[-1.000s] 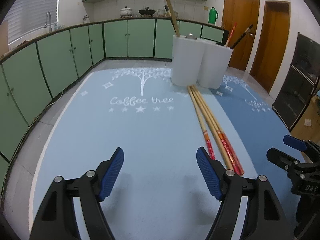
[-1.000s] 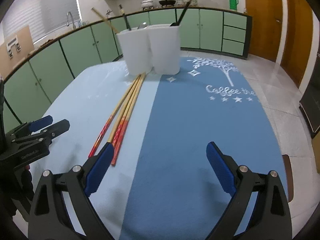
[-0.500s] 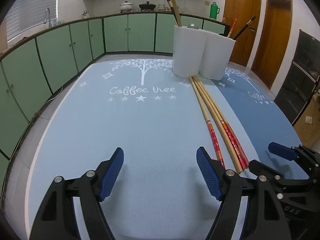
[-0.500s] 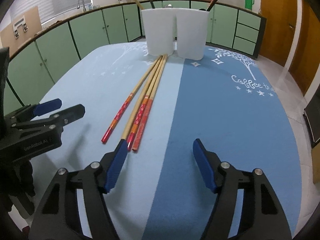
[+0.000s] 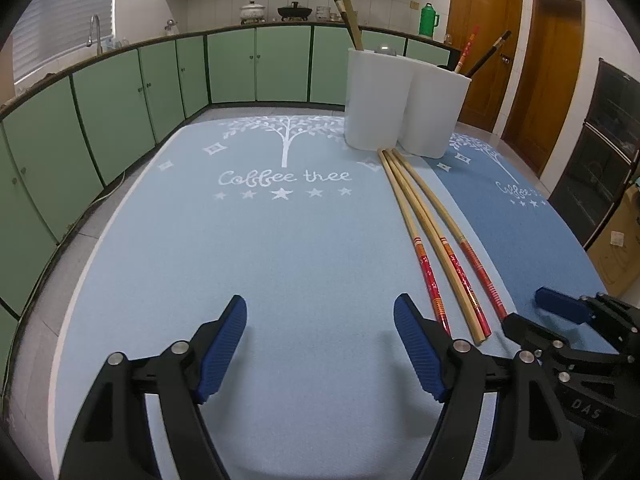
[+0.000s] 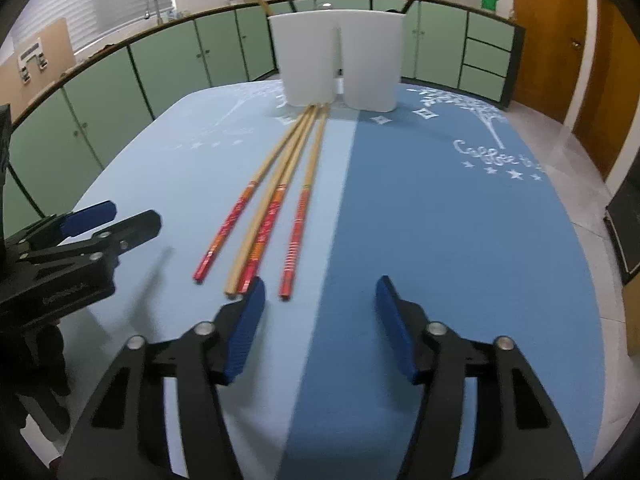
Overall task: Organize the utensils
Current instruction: 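Grasp a red-patterned chopstick with the right tool while the left tool grasps another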
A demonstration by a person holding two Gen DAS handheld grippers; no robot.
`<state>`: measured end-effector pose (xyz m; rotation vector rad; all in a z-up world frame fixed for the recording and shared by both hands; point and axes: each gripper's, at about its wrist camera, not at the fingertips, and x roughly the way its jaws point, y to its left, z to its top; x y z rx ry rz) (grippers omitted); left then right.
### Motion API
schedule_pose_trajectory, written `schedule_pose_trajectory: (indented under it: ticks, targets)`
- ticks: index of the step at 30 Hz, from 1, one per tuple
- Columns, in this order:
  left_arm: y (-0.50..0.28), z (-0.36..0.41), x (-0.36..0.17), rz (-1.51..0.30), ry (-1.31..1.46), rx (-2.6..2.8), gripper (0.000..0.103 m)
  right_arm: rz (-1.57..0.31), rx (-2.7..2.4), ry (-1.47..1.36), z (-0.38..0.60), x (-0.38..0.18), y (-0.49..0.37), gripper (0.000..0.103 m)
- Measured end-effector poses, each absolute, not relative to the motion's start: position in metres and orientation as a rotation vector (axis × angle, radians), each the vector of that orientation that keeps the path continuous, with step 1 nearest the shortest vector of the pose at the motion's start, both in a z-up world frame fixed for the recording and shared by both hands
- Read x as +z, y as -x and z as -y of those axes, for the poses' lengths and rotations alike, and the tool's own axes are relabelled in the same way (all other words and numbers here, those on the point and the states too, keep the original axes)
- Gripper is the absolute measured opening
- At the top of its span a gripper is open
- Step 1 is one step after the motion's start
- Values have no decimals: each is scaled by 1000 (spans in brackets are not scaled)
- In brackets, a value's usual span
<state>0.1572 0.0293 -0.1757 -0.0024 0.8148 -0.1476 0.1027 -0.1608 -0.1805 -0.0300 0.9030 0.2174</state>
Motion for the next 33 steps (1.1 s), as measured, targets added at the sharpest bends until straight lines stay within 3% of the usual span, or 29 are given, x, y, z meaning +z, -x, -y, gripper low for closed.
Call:
schedule_pose_trajectory:
  ticks: [1,6,7,27,30,33]
  targets:
    - [-157,-29,-176,-815,2,-148,75,-906,224,31,159,-181,-104,42]
    - [-155,-27,-176,-818,-5,-152,75,-916,240,33,152,-183,-108,8]
    - [-155,-26,-176,-819,-5,-153,75,-917,243,33,152,-183,-109,6]
    - [-153,18,-189,-890,-63,-206,74,-908,152,-32,200,-184,-102,5]
    - [-153,23,-190,-893,-90,-193,70,-910,158,-35,201,-184,-101,6]
    - [-151,26,-189,-887,-98,-190,59,-909,161,-38,202,-185,-102,7]
